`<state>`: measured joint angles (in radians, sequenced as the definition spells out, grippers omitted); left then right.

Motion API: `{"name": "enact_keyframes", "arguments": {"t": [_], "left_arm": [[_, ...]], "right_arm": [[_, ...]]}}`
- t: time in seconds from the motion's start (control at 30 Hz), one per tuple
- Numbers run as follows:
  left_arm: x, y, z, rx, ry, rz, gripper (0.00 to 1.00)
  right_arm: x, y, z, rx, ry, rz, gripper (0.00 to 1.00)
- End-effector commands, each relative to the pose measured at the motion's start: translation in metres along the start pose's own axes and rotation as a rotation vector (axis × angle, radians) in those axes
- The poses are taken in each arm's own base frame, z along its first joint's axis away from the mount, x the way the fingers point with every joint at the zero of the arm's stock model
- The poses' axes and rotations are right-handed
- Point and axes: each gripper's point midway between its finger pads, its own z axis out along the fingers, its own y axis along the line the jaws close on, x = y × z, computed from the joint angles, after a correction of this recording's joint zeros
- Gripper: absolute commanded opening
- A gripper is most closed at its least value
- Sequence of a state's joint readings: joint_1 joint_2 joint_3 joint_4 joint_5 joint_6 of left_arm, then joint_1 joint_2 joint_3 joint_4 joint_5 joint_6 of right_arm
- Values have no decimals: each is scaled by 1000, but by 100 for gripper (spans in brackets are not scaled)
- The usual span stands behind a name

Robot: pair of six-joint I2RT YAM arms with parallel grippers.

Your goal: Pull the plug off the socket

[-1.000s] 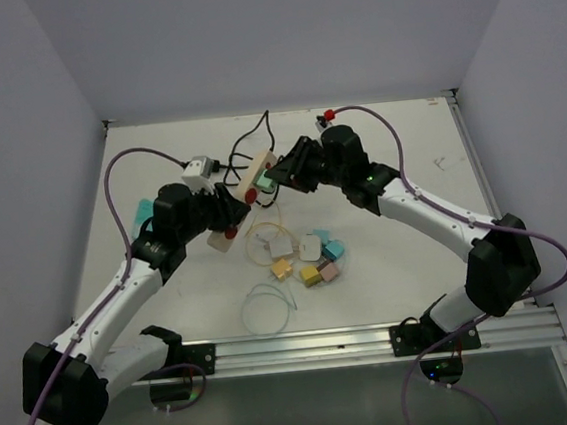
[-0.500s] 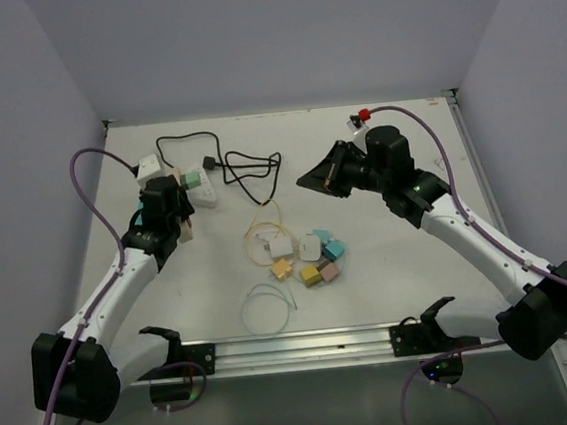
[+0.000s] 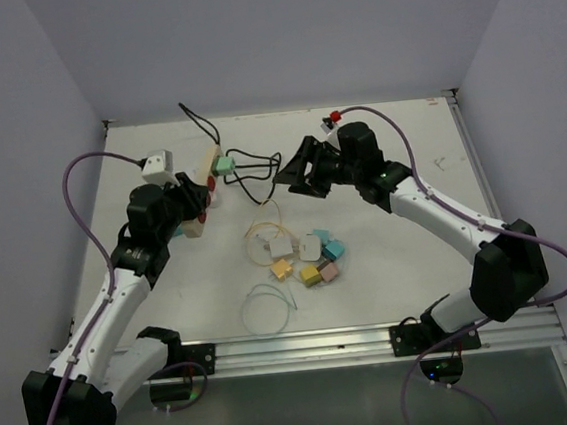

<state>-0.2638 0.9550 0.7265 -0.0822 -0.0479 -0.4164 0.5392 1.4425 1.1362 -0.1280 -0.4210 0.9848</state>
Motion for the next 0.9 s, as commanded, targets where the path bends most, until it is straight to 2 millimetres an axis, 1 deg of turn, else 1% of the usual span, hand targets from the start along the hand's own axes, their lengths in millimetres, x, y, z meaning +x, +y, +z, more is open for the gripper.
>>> {"name": "enact_keyframes", "arguments": {"t": [0.0, 0.03, 0.07, 0.1, 0.13, 0.2, 0.23, 0.27, 0.33, 0.37, 0.4, 0.43, 0.5, 0.57, 0.67, 0.7, 0.77, 0.8, 0.87], "left_arm": [[-34, -43, -13, 214, -131, 15, 0], [-34, -46, -14, 234, -134, 11, 0], [-33, -50, -16, 256, -131, 8, 0], [-34, -52, -17, 265, -134, 6, 0], [-33, -55, -18, 276, -133, 6, 0], [-32, -58, -20, 296, -133, 7, 0], [-32, -59, -21, 302, -132, 8, 0], [-32, -61, -22, 312, -133, 9, 0], [-30, -62, -23, 321, -131, 9, 0], [-29, -63, -23, 325, -133, 11, 0], [-29, -63, -24, 329, -133, 10, 0], [-27, -63, -24, 330, -132, 9, 0], [-26, -64, -25, 338, -131, 10, 0], [-25, -65, -25, 342, -131, 12, 0], [-23, -64, -25, 342, -131, 17, 0], [-22, -64, -25, 342, -128, 17, 0], [-18, -63, -24, 341, -122, 20, 0], [-17, -63, -24, 344, -121, 20, 0], [-14, -63, -22, 347, -116, 24, 0]], "right_arm": [[-16, 45, 12, -133, -33, -20, 69], [-16, 54, 16, -159, -39, -26, 70], [-17, 51, 26, -151, -37, 4, 72], [-18, 53, 30, -159, -39, 16, 72], [-18, 59, 35, -185, -47, 19, 72], [-21, 62, 43, -193, -63, 52, 73], [-21, 60, 52, -196, -62, 59, 73], [-23, 65, 55, -204, -66, 60, 73], [-21, 60, 68, -188, -56, 76, 73], [-24, 63, 72, -194, -56, 80, 73], [-24, 62, 76, -190, -54, 82, 72], [-20, 57, 84, -177, -40, 93, 72], [-22, 60, 88, -187, -44, 97, 71], [-21, 55, 96, -172, -41, 104, 69], [-17, 50, 102, -163, -28, 109, 56], [-17, 51, 104, -166, -24, 112, 51], [-14, 53, 105, -170, -14, 111, 46], [-13, 53, 106, -171, -12, 109, 38], [-11, 53, 106, -170, -7, 106, 27]]}}
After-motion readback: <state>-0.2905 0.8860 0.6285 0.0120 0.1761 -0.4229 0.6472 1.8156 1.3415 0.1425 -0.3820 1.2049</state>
